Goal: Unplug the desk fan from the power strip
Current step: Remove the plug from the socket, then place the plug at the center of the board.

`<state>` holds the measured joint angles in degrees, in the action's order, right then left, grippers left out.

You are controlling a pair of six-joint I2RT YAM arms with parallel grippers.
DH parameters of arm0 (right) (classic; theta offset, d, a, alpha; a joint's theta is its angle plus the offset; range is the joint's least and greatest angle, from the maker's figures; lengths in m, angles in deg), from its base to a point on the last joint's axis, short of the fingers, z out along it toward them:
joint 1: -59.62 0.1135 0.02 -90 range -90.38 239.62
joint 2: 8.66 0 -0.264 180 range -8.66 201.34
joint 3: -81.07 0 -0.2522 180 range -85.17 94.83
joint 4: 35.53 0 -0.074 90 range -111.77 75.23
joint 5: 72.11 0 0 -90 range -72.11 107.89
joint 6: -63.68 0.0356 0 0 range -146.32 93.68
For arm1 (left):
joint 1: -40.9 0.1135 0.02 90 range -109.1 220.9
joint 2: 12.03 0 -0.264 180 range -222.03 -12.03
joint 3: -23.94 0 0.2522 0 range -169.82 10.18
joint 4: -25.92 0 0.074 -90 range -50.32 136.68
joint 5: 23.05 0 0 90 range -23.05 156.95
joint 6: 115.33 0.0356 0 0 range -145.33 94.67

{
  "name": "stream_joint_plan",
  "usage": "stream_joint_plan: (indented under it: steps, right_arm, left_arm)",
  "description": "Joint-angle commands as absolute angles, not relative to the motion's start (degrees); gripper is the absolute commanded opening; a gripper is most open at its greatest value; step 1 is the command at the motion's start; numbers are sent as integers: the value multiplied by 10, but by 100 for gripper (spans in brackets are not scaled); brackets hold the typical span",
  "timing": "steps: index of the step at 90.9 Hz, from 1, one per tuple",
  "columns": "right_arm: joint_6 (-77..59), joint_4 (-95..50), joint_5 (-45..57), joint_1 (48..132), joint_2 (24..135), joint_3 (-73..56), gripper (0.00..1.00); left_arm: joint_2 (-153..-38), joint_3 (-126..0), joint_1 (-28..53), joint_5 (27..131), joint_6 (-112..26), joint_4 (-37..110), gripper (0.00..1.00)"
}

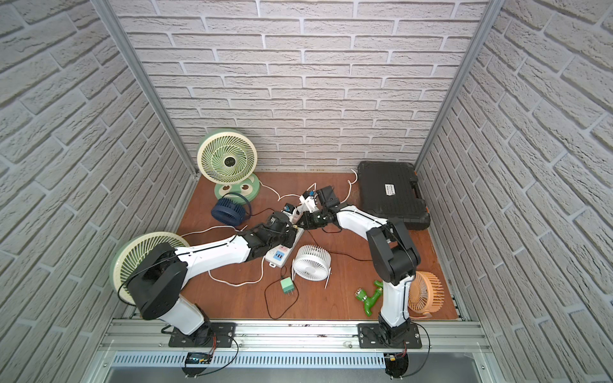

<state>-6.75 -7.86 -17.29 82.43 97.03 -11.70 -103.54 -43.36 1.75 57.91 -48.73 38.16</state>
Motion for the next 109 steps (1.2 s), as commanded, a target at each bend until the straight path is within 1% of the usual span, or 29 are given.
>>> stream_joint_plan:
  steps: [1,22,39,58,71,80,98,109]
  right_arm:
    - [-38,-103,-122,805,871,-144,3]
    - [-35,-41,16,755,702,-202,3]
    - [-49,14,85,727,582,-222,3]
    - [-73,70,140,711,483,-225,3]
    - [-77,86,159,709,440,-227,3]
    - [-79,94,162,709,423,-226,3]
    - [-79,93,154,708,408,-234,3]
    - [-77,91,145,708,408,-243,3]
  left_arm:
    - [-1030,-473,19,615,-491,342,0]
    - [-1095,-574,11,679,-481,349,0]
    - [-1180,-678,-15,723,-473,370,0]
    - [-1270,-781,-52,760,-476,393,0]
    - [-1329,-848,-74,786,-485,406,0]
    - [-1371,-890,-88,824,-508,403,0]
    - [-1469,-983,-119,867,-536,415,0]
    - [-1504,-1020,-130,877,-549,421,0]
